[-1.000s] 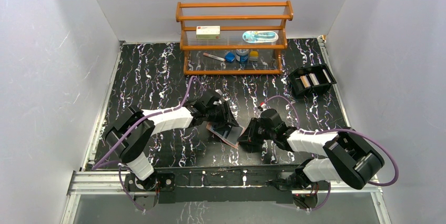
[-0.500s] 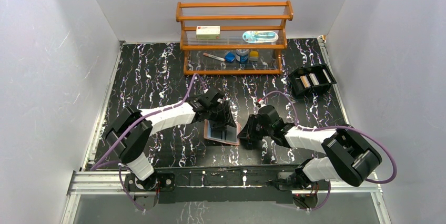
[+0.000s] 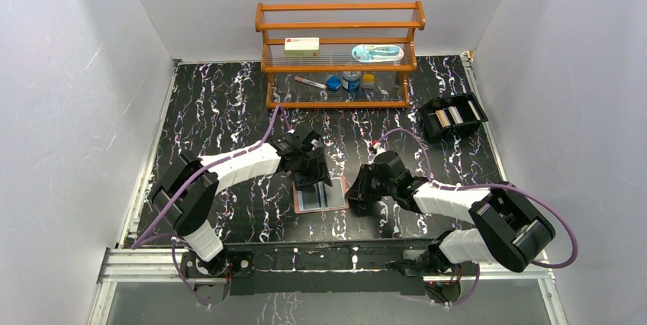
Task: Put the credit cards into the card holder
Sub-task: Insert the credit card into the card holder, then turn over the card slot in the card holder.
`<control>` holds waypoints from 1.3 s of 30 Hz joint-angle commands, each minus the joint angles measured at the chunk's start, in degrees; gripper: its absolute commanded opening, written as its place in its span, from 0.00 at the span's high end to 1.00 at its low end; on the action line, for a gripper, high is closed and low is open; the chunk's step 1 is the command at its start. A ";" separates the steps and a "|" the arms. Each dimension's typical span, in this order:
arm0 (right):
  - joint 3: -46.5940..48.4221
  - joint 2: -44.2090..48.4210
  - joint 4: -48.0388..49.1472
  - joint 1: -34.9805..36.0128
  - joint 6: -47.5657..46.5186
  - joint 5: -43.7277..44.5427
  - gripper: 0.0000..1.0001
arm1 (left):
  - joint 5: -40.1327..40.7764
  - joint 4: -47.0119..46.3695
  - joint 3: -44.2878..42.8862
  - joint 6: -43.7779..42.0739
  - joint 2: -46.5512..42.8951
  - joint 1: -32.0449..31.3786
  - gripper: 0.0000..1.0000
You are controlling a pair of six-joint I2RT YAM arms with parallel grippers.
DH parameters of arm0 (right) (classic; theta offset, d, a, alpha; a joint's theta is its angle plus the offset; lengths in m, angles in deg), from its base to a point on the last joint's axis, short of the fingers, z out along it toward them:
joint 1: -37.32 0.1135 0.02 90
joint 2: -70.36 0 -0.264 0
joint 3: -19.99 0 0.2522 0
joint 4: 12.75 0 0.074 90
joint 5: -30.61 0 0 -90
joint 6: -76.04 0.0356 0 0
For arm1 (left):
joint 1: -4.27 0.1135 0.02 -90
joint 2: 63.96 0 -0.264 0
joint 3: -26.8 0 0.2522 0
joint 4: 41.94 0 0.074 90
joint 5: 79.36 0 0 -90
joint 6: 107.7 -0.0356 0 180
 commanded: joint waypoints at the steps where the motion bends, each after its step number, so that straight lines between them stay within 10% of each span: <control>1: 2.63 0.97 0.58 0.21 -0.95 -1.17 0.75 | 1.01 4.24 -1.95 -0.39 -0.27 0.45 0.44; 39: 2.75 -1.90 2.32 0.22 -1.24 -4.61 0.74 | 9.27 10.37 -0.31 0.65 0.75 1.32 0.38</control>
